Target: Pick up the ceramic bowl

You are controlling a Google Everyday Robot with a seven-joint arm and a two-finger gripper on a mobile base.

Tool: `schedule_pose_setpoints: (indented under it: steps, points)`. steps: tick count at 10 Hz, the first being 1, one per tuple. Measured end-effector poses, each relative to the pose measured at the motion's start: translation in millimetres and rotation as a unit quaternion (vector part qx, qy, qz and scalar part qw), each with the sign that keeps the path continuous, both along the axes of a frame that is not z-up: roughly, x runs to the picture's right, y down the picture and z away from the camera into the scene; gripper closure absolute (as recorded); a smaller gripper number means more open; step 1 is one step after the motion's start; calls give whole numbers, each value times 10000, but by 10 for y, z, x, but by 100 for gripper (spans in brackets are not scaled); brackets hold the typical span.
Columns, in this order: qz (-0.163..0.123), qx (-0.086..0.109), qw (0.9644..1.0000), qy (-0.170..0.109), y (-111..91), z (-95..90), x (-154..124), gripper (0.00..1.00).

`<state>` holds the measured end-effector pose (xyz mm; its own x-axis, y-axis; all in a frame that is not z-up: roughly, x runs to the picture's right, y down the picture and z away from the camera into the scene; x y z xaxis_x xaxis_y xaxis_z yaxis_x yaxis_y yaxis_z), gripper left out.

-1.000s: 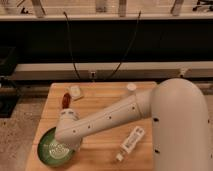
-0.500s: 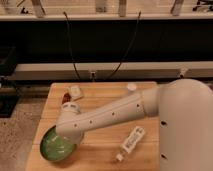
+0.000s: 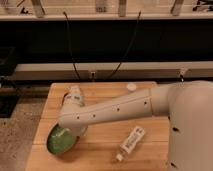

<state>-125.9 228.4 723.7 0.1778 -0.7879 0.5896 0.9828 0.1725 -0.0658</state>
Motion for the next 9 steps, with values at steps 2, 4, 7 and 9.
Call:
schedule_pose_setpoints:
  steps: [2, 4, 7, 9]
  points:
    - [-41, 0, 10000, 16, -107, -84, 52, 98]
    - [-66, 60, 10000, 26, -292, -94, 108, 98]
    - [-105, 86, 9999, 50, -374, -119, 157, 98]
    - [-124, 133, 9998, 29, -494, -102, 199, 98]
